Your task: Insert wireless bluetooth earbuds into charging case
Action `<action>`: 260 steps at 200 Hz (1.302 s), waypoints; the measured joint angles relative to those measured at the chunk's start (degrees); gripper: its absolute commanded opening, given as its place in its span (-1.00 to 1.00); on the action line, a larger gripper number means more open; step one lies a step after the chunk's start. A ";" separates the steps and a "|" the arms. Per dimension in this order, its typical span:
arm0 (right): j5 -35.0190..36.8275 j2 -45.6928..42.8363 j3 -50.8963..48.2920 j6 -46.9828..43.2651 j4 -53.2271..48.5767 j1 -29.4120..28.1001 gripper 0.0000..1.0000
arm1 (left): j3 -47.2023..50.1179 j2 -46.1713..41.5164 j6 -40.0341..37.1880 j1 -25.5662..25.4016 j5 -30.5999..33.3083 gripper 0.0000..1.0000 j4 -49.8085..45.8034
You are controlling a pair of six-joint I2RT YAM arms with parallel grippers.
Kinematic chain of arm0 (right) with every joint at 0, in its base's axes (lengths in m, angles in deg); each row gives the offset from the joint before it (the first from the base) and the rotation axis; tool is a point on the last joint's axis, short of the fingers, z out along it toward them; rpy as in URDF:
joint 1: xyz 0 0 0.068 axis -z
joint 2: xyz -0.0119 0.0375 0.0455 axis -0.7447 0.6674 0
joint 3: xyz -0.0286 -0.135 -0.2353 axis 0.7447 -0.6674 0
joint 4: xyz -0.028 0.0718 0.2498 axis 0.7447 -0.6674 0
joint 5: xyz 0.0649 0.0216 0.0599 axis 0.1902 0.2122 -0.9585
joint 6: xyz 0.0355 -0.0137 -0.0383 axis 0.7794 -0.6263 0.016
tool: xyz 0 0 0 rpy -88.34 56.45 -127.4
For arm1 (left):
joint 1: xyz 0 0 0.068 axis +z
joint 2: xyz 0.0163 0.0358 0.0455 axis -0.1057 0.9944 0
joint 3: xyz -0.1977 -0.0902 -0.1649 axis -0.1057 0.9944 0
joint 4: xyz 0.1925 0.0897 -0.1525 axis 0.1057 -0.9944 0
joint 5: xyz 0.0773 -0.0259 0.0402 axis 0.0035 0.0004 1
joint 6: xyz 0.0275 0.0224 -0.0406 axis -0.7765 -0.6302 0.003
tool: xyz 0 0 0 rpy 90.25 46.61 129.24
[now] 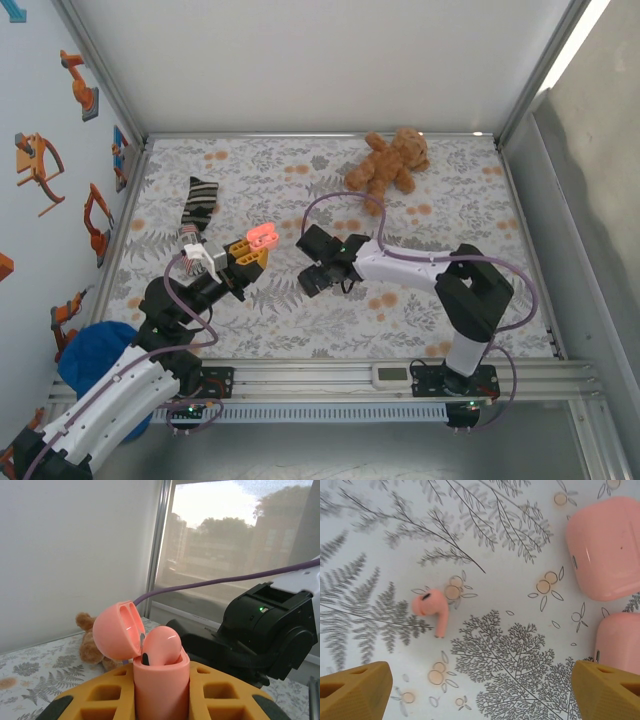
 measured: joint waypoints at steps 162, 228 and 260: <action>-12.50 11.10 11.58 -3.41 -3.98 4.66 0.25 | 0.00 -1.38 0.00 0.00 0.02 -1.00 -0.07; -13.25 14.27 14.69 -3.41 -6.34 4.66 0.15 | 0.00 -1.38 0.00 0.00 0.04 -1.00 -0.07; -13.57 15.30 16.06 -3.43 -6.51 4.61 0.07 | 0.00 -1.38 0.00 0.00 0.04 -1.00 -0.07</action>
